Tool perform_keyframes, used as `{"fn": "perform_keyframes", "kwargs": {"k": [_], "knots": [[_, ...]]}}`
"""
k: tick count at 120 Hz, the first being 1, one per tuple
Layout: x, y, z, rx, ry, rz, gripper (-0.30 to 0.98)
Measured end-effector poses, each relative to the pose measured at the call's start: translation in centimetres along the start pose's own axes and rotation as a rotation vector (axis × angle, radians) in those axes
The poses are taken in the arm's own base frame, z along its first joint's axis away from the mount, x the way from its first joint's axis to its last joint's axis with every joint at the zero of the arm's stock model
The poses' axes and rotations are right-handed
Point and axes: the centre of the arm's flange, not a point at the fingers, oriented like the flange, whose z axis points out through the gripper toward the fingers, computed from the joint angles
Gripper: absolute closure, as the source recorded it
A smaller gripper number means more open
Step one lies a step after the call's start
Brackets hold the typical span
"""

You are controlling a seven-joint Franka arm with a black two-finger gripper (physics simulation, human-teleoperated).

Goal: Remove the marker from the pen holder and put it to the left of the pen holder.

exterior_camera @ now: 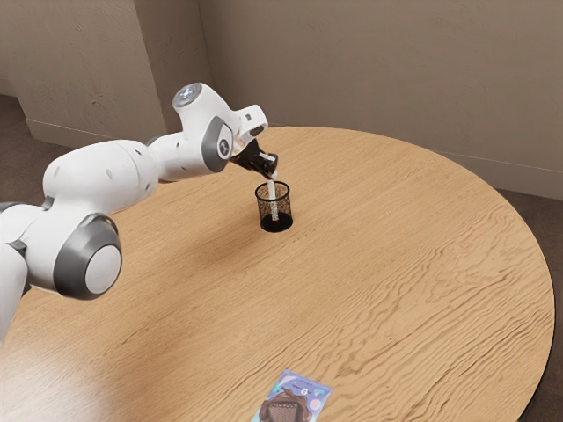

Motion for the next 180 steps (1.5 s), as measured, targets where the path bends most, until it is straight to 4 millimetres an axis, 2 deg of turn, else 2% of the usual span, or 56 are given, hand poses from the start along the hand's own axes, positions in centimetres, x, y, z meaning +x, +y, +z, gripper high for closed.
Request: {"fn": "perform_keyframes", "kwargs": {"k": [16, 64, 70, 78, 88, 98, 110, 117, 124, 129, 148, 167, 180], "knots": [[-0.1, 0.5, -0.6, -0.002, -0.007, -0.005, 0.74], [3.5, 2.0, -10.8, 0.003, 0.082, -0.008, 0.77], [3.1, 1.5, -12.1, 0.006, 0.074, -0.021, 0.77], [1.9, -0.1, -13.3, 0.016, 0.050, -0.049, 0.77], [1.0, -2.2, -14.0, 0.033, 0.033, -0.075, 0.77], [-0.1, -4.9, -12.8, 0.055, -0.011, -0.097, 0.77], [0.5, -9.8, -10.3, 0.126, -0.106, -0.092, 0.76], [-0.6, -12.0, -8.5, 0.157, -0.211, -0.105, 0.76], [-1.8, -13.4, -6.7, 0.202, -0.326, -0.111, 0.76], [-2.4, -13.3, -5.7, 0.237, -0.404, -0.105, 0.75], [-4.0, -10.3, -3.3, 0.264, -0.598, -0.103, 0.73], [-5.0, -9.4, -1.6, 0.220, -0.630, -0.144, 0.69], [-4.9, -8.6, -0.8, 0.183, -0.603, -0.167, 0.57]]}}
